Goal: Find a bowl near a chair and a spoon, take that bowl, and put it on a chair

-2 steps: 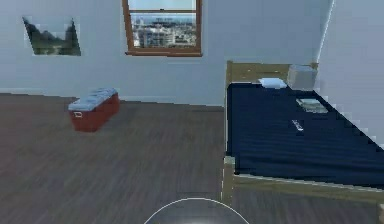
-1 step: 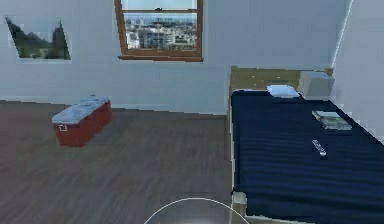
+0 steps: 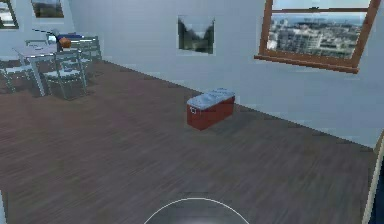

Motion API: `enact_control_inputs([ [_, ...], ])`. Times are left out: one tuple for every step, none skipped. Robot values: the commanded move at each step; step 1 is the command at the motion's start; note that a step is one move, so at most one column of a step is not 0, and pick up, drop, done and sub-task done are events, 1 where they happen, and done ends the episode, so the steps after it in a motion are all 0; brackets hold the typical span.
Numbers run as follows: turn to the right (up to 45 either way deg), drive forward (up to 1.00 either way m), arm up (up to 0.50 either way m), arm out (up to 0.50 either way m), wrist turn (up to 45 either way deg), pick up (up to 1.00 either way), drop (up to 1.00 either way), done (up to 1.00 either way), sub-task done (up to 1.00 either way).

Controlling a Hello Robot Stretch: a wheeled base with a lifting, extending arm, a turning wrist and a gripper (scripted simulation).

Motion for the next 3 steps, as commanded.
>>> enact_control_inputs([
  [0.0,0.5,0.0,0.0,0.0,0.0,0.0,0.0,0.0],
  [-45.0,0.0,0.0,0.0,0.0,0.0,0.0,0.0,0.0],
  [0.0,1.0,0.0,0.0,0.0,0.0,0.0,0.0,0.0],
])
